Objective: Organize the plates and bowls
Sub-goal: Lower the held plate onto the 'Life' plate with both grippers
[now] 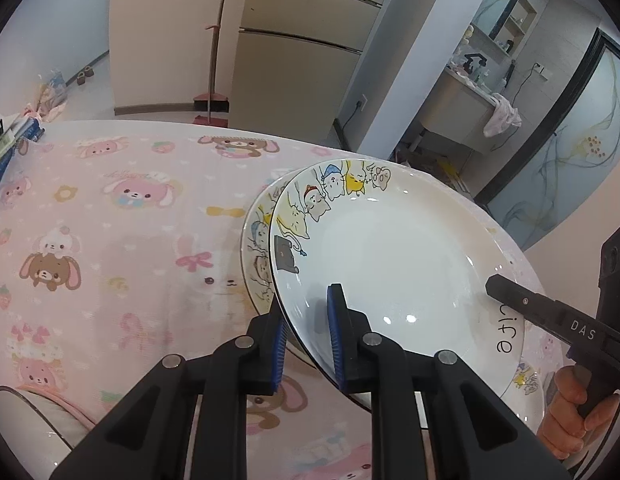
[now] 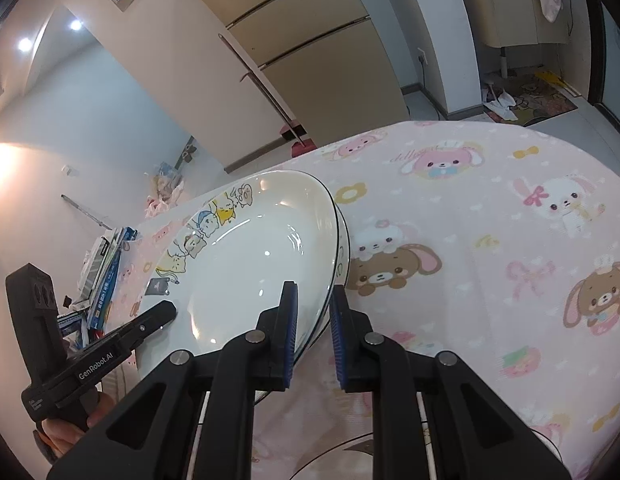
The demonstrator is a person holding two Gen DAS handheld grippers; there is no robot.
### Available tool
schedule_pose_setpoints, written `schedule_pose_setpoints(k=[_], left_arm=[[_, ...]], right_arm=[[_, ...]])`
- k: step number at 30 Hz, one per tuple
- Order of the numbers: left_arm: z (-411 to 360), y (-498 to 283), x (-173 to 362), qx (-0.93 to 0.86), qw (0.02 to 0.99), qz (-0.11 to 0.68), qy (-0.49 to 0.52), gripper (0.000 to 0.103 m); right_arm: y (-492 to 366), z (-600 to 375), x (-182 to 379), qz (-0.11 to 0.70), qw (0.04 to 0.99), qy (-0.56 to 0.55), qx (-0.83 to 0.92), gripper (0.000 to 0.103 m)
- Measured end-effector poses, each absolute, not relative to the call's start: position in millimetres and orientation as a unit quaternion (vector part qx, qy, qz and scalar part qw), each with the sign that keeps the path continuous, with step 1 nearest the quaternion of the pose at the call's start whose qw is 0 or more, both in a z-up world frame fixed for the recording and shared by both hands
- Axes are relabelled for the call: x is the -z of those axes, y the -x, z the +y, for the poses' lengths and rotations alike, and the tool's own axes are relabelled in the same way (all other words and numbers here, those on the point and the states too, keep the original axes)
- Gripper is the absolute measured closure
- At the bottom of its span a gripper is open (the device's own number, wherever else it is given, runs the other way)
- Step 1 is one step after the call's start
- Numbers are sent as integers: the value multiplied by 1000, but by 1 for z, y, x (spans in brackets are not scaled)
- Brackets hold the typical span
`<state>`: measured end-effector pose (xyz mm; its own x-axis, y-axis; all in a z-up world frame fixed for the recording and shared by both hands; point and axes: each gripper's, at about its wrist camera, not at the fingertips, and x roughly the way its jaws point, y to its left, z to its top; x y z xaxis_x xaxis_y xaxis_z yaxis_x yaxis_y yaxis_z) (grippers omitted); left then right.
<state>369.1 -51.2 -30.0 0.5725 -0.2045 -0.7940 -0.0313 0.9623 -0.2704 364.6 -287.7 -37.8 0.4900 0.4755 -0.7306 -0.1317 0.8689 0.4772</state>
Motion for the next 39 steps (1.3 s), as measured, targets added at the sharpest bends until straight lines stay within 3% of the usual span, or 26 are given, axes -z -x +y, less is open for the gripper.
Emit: schedule_pose_setpoints(k=[12,26,39], left_arm=[[-57,-376,49,46,865,485,117,83],[-73,-375,50,27,866,499,33,76],[-82,-372,51,-5,866,499,-37,76]], right_arm=[[-370,-285,53,496,836,-170,-162,88],[-373,-280,59,510,831,-155,-155,87],[-369,-269,52,508,841,-116,-143,87]])
